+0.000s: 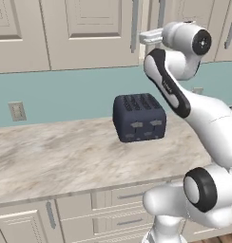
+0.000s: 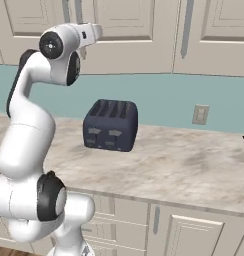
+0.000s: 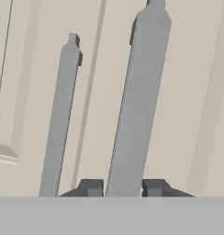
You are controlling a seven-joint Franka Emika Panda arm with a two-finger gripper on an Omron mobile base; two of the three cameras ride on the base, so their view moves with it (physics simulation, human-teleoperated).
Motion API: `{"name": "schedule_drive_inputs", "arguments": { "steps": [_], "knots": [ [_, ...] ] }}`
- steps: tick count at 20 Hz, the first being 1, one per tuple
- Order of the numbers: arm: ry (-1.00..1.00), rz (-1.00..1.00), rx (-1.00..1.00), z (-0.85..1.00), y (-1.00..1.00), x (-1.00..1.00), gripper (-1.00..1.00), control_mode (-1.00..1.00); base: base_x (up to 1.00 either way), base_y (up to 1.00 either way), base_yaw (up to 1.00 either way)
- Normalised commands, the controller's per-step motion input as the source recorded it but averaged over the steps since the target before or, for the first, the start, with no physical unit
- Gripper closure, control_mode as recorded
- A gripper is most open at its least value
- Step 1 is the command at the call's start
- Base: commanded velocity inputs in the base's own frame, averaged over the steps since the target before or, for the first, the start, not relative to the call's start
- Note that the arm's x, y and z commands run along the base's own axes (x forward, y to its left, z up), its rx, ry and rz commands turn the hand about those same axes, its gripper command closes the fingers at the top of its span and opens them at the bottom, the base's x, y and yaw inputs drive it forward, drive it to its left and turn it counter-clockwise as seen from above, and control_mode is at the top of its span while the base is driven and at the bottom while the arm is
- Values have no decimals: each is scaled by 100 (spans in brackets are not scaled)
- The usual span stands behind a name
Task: The dining table condiment station is running low on ketchup. Refill the condiment station by opening the cabinet and taking the ketchup from the cabinet and placing it on the dining table.
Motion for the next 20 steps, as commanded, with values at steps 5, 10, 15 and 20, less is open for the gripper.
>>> {"name": "schedule_drive_inputs", "arguments": {
  "steps": [5,10,15,20],
  "knots": [
    [-11,0,1,-13,-37,-100,100,-100,0,0,0],
    [-13,0,8,-9,-62,-100,100,-100,0,0,0],
    [1,0,1,-15,-28,-58,100,-100,0,0,0],
    [21,-7,-18,-5,64,5,-100,-100,0,0,0]
  ]
}}
